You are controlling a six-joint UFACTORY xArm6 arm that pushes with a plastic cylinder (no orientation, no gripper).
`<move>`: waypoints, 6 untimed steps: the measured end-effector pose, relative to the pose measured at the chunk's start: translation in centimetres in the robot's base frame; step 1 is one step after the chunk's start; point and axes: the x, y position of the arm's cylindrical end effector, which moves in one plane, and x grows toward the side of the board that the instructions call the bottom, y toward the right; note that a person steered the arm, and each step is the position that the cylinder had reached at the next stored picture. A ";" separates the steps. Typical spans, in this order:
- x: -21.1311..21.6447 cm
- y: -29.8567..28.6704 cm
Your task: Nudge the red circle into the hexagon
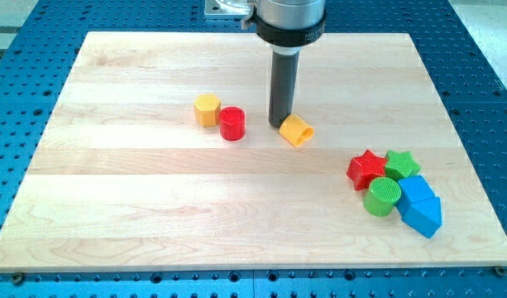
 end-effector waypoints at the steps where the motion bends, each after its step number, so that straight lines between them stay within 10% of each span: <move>1: 2.4 -3.6; 5: 7.8 -7.0; 6: 8.0 0.4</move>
